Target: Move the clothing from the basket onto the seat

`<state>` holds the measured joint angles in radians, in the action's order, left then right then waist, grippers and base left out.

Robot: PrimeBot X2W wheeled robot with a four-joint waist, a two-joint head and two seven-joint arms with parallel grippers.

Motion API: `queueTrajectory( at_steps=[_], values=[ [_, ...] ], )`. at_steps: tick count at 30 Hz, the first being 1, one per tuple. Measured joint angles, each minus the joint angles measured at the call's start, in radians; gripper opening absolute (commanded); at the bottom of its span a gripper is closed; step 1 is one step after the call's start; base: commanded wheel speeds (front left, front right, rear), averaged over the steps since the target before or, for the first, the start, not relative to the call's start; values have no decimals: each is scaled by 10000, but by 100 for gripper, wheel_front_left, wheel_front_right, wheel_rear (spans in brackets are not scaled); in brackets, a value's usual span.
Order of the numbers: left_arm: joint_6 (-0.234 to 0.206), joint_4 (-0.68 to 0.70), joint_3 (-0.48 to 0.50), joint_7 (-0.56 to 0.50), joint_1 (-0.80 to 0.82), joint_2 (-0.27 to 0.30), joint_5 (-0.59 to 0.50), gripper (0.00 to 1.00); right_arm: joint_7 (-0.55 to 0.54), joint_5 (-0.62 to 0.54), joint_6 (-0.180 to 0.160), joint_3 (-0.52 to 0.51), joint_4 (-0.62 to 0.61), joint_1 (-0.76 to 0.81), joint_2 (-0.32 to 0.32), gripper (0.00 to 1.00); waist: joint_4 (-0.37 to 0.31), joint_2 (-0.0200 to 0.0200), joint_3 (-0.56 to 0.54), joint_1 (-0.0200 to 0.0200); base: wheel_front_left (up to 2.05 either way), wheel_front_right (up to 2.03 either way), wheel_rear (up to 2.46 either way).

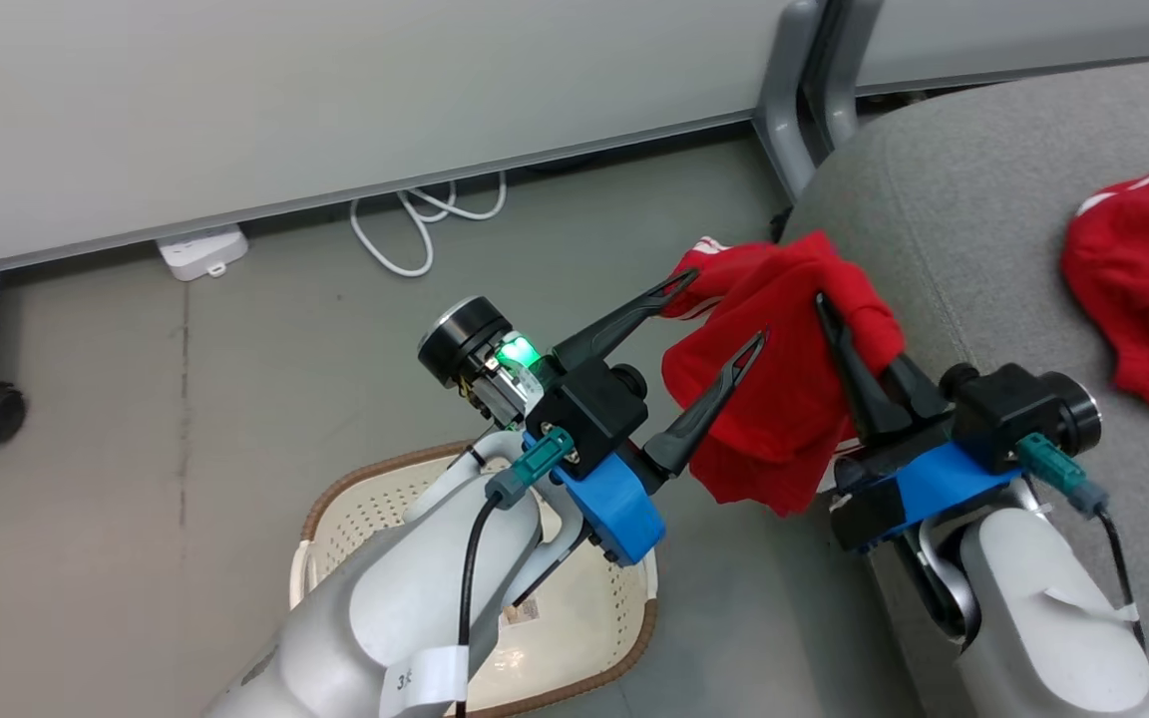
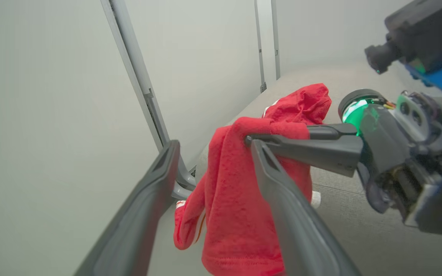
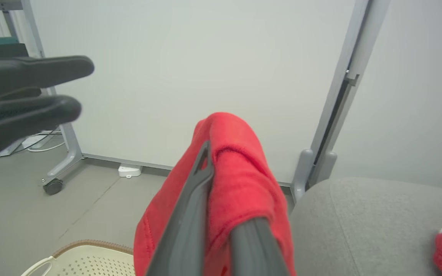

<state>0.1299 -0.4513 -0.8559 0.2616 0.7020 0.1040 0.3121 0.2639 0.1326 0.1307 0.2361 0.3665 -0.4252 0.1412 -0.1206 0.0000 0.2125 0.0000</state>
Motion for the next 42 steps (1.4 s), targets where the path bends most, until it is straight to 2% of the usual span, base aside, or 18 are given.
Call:
queueTrajectory(
  at_steps=[13, 22, 34, 42],
  values=[
    [0, 33, -573, 2, 1, 63, 36, 100, 2, -199, 0, -1557, -608, 129, -94, 0, -1385, 0, 553, 0, 0, 0, 0],
    [0, -88, -1110, 2, 77, 86, 174, 100, 0, -244, 0, -2334, -775, 674, -280, 0, -2074, 0, 860, 0, 0, 0, 0],
    [0, -217, -1256, 2, 221, 199, 314, 100, 0, -245, 0, -2527, -817, 1002, -529, 0, -2481, 0, 1087, 0, 0, 0, 0],
    [0, -203, -1225, 2, 302, 232, 311, 100, 0, -280, 0, -2638, -966, 527, -424, 0, -2549, 0, 1226, 0, 0, 0, 0]
  ],
)
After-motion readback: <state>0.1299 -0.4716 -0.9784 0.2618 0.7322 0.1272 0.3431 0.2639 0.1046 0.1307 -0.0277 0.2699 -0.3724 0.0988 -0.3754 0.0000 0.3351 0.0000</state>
